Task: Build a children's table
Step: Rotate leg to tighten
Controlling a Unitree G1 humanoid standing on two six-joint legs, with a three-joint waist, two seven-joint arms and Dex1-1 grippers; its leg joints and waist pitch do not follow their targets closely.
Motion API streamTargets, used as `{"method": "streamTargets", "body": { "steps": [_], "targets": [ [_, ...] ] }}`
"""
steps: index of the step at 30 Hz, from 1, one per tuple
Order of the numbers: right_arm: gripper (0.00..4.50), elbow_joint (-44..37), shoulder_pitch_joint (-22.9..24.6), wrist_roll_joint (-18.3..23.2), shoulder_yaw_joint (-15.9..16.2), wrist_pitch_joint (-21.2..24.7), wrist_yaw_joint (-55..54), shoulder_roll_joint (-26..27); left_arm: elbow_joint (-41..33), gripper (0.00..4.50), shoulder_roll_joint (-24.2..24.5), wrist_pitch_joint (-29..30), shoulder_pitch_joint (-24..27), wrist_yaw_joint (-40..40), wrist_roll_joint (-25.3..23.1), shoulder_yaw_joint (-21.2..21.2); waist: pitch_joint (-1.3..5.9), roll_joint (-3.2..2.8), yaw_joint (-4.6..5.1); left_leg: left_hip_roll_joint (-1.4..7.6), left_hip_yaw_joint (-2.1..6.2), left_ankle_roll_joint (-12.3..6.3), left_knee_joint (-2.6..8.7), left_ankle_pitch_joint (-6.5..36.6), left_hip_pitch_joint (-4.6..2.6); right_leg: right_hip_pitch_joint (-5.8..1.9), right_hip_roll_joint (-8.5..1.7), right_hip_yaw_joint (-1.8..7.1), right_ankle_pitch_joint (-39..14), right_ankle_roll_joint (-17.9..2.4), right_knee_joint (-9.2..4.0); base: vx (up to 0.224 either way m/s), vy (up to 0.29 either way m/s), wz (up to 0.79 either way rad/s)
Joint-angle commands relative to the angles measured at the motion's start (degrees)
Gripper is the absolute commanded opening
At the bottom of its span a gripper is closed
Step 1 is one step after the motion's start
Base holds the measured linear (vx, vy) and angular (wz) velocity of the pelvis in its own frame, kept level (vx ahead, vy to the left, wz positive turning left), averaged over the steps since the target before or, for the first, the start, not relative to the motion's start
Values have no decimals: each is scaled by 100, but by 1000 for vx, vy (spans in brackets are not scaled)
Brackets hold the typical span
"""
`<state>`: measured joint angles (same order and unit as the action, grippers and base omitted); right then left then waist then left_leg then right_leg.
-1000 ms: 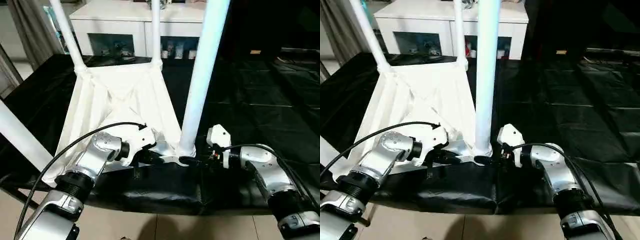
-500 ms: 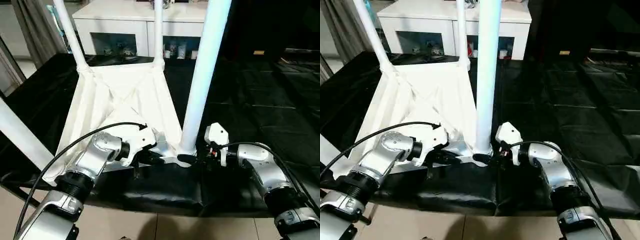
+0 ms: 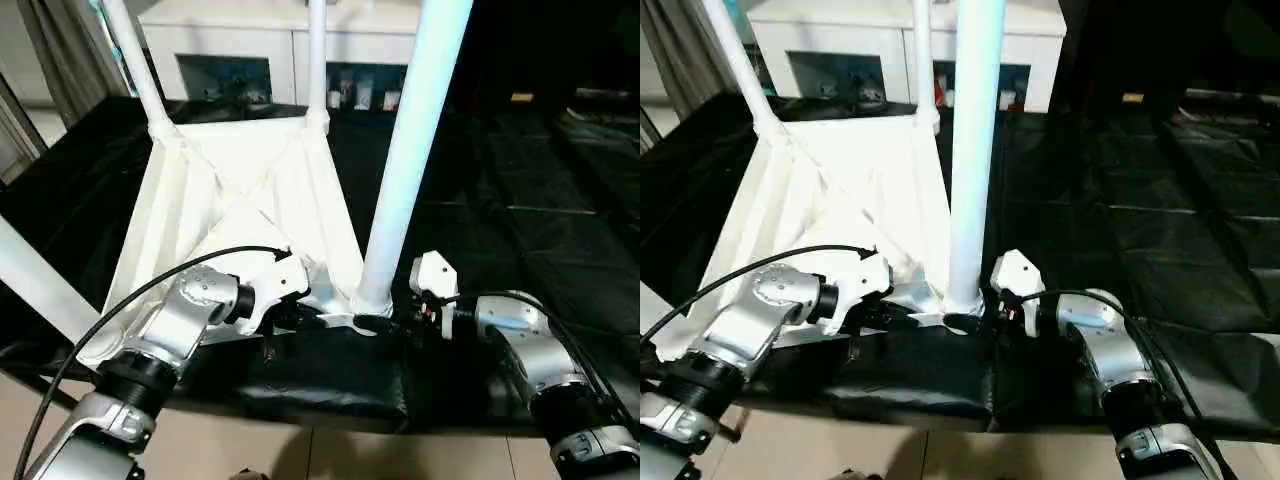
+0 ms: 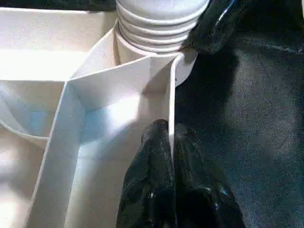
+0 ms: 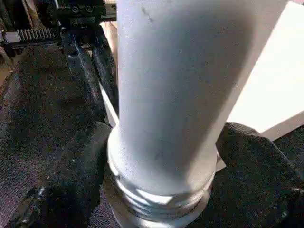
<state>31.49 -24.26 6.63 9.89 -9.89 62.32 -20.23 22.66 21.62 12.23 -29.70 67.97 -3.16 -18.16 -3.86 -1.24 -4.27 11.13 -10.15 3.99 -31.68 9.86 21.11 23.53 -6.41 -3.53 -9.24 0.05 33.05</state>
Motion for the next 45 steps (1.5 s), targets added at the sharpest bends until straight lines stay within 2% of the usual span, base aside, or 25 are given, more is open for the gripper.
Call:
{"method": "streamTargets", "body": {
  "steps": [1, 3, 5, 6, 7, 9, 13, 15, 17, 21, 26, 31, 38, 40, 41, 43, 45],
  "targets": [
    [381, -205, 22, 59, -20, 84, -10, 2, 101, 0, -1, 106, 199, 23, 94, -29, 161, 118, 44, 152, 5, -409, 427, 1961, -28, -133, -145, 197, -2810, -774, -522, 0, 0, 0],
    [381, -338, 78, 131, -66, 155, -30, 9, -70, 0, 13, 206, 275, 22, 107, -49, 97, 138, 64, 158, 25, -406, 456, 1938, 13, -132, -149, 201, -2888, -702, -519, 0, 0, 0],
    [381, -447, 137, 172, -78, 203, -33, 5, -200, 0, 32, 278, 336, 34, 129, -68, 60, 131, 86, 162, 24, -420, 461, 1917, 16, -103, -142, 208, -2837, -708, -520, 0, 0, 0],
    [381, -495, 162, 182, -75, 227, -31, -1, -248, 0, 41, 307, 357, 39, 141, -74, 20, 129, 98, 166, 23, -415, 474, 2008, 11, -82, -140, 214, -2927, -702, -538, 0, 0, 0],
    [381, -535, 187, 187, -65, 247, -20, -7, -278, 0, 49, 326, 370, 43, 147, -80, 17, 130, 104, 170, 25, -404, 477, 2045, 3, -82, -143, 217, -2968, -697, -541, 0, 0, 0],
    [381, -621, 238, 198, -49, 282, -27, -5, -347, 0, 73, 372, 394, 46, 157, -94, -54, 150, 128, 169, 40, -375, 498, 2125, 24, -67, -146, 225, -3079, -701, -551, 0, 0, 0],
    [381, -656, 262, 213, -31, 345, -35, 28, -378, 0, 135, 422, 381, 68, 147, -83, -95, 144, 135, 173, 33, -406, 500, 1997, 34, -50, -146, 255, -2874, -771, -534, 0, 0, 0],
    [381, -649, 248, 208, -47, 361, -87, 54, -381, 0, 154, 427, 375, 64, 140, -77, -126, 154, 130, 170, 21, -419, 505, 1960, 31, -38, -162, 283, -2987, -753, -549, 0, 0, 0],
    [381, -654, 231, 239, -72, 393, -122, 84, -414, 0, 172, 468, 372, 68, 144, -70, -128, 161, 126, 172, 13, -419, 506, 1901, 21, -34, -165, 304, -3034, -731, -557, 0, 0, 0],
    [343, -706, 192, 334, -102, 460, -104, 111, -415, 0, 217, 494, 356, 79, 153, -58, -117, 184, 111, 168, -11, -481, 508, 1591, 59, -61, -161, 309, -2870, -716, -538, 0, 0, 0],
    [299, -783, 202, 401, -119, 499, -20, 73, -433, 0, 258, 532, 350, 93, 170, -62, -122, 170, 109, 181, -1, -413, 527, 1711, 57, -55, -176, 307, -3130, -667, -560, 0, 0, 0],
    [279, -754, 160, 448, -137, 504, 8, 45, -383, 0, 276, 515, 323, 88, 171, -64, -98, 164, 109, 182, -15, -393, 520, 1680, 47, -55, -165, 315, -2963, -717, -549, 0, 0, 0],
    [273, -698, 148, 424, -114, 490, -10, 75, -317, 0, 274, 512, 286, 99, 168, -81, -74, 167, 100, 180, -29, -409, 506, 1576, 51, -70, -163, 312, -2804, -784, -532, 0, 0, 0],
    [273, -279, -8, 116, -142, 486, -731, 257, -231, 0, 205, 634, 247, -68, 148, -30, -68, 164, 114, 172, -34, -387, 505, 1536, 58, -69, -158, 308, -2761, -824, -520, 0, 0, 0],
    [272, -203, -41, 60, -161, 513, -903, 299, -213, 0, 186, 654, 239, -111, 144, -17, -77, 160, 125, 163, -23, -327, 519, 1580, 73, -74, -162, 297, -2926, -791, -527, 0, 0, 0],
    [272, -11, -111, -68, -277, 590, -1606, 527, -53, 0, 70, 655, 174, -307, 87, 0, -87, 150, 158, 158, 4, -200, 538, 1735, 65, -67, -187, 294, -3302, -642, -568, 0, 0, 0],
    [272, 44, -114, -91, -351, 702, -2060, 743, 90, 0, -89, 706, 91, -567, 24, 19, -95, 151, 179, 155, 18, -158, 548, 1908, 61, -51, -188, 292, -3505, -545, -593, 0, 0, 0]
  ]
}}
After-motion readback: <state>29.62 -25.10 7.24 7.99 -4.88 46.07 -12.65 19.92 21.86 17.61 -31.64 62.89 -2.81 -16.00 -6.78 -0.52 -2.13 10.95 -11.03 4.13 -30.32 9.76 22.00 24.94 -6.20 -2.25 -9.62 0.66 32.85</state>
